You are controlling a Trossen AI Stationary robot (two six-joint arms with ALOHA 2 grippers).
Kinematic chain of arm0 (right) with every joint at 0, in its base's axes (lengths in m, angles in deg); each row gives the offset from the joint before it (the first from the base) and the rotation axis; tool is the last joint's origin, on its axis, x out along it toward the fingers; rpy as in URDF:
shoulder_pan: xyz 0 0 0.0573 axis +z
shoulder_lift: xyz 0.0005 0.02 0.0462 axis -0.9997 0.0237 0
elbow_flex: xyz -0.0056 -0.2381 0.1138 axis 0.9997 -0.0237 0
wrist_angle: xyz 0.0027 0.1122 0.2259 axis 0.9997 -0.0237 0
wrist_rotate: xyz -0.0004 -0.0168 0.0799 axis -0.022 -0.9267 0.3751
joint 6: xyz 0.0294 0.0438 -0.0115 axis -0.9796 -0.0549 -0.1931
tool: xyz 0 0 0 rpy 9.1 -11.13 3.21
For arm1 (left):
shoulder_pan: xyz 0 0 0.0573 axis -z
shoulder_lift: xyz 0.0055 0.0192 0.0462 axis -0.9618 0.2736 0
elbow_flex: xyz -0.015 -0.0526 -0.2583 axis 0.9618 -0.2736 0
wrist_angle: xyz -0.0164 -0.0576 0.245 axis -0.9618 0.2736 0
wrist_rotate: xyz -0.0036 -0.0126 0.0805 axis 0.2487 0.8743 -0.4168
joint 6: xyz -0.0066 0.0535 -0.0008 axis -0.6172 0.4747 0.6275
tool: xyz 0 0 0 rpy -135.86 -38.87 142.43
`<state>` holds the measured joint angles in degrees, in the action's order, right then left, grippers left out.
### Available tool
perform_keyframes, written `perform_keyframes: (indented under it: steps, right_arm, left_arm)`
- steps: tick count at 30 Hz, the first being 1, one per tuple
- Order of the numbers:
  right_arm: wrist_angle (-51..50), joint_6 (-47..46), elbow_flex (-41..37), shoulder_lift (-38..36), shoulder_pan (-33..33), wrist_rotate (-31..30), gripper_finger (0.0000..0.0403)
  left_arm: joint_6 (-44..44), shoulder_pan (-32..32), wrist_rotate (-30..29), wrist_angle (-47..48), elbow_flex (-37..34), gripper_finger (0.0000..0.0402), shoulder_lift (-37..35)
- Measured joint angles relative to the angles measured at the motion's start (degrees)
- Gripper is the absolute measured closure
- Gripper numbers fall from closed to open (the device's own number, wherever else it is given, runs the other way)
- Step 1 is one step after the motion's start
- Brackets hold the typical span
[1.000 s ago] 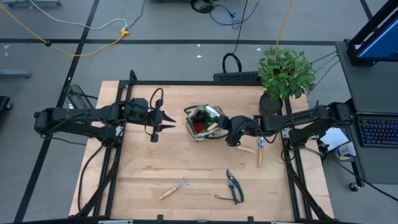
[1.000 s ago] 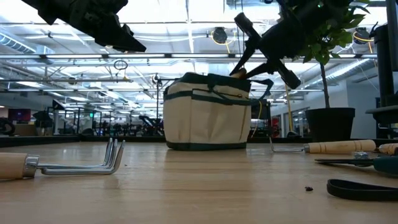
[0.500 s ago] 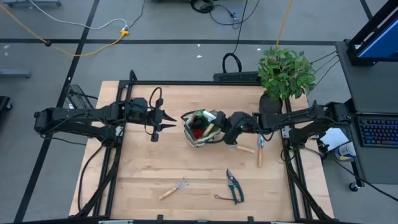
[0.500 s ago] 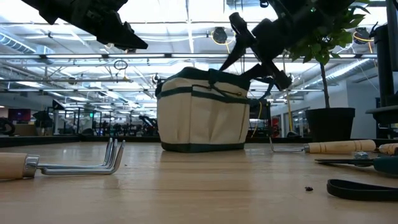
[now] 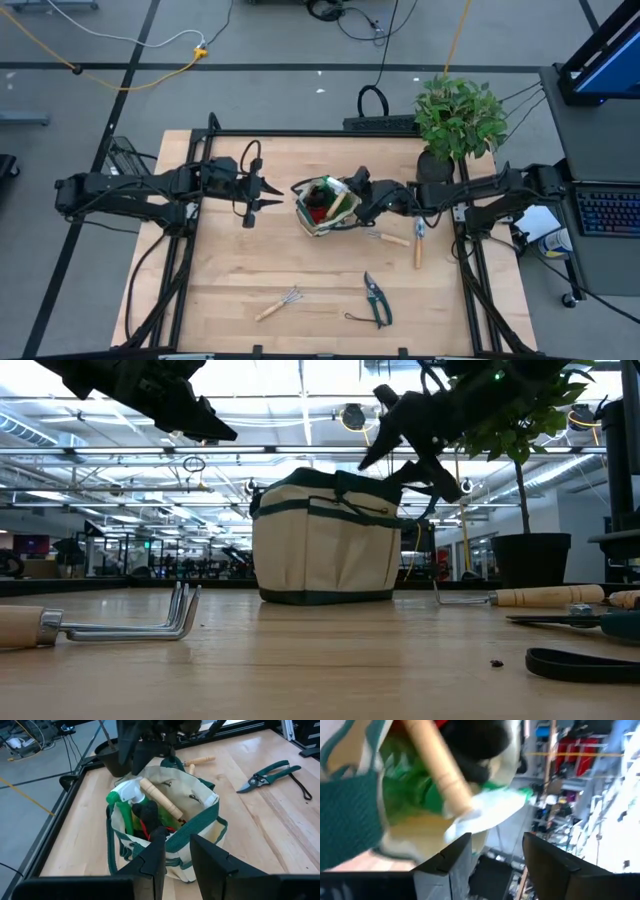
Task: Pick & Place Garden tools in Gardening bag
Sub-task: Put the brown trowel into the green gardening bag
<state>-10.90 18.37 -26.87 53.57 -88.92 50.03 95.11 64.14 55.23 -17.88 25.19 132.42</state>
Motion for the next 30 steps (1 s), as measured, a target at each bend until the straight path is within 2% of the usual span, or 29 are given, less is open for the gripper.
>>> perform_keyframes:
  steps: [4, 9, 11, 15, 21, 24, 26, 30]
  right_arm:
    - [6.44, 0.44, 0.0, 0.0, 1.12, 2.23, 0.0245]
    - [7.19, -5.44, 0.09, 0.56, -0.03, 14.42, 0.025]
    - [5.66, -6.77, 0.09, 1.94, -0.99, 15.78, 0.025]
    - [5.83, -6.57, 0.09, 4.12, -2.06, 14.27, 0.025]
    - [8.06, -4.29, 0.07, 4.73, -0.82, 5.4, 0.025]
    - [9.55, -3.82, 0.07, 2.78, 0.84, 3.81, 0.025]
    - [10.5, -6.09, 0.11, 1.55, 1.75, 4.24, 0.0252]
    - [8.46, -16.75, 0.07, -1.14, 3.36, 4.72, 0.0256]
  left_arm:
    - [0.02, 0.0, 0.0, 0.0, 0.0, 0.0309, 0.0]
    - [0.07, 0.0, 0.0, 0.0, 0.0, 0.0309, 0.0]
    - [0.04, 0.0, 0.02, 0.03, 0.0, 0.0309, 0.0]
    - [-0.04, 0.0, 0.01, 0.76, 0.0, 0.0309, 0.0]
    - [-0.09, 0.0, 0.02, 1.16, 0.0, 0.0309, 0.0]
    - [-1.17, 0.0, 0.04, 1.06, 0.0, 0.0309, 0.0]
    - [-3.89, 0.0, 0.08, 0.53, 0.0, 0.0309, 0.0]
    - [-12.16, 0.6, 0.14, 0.42, 0.0, 0.0309, 0.0]
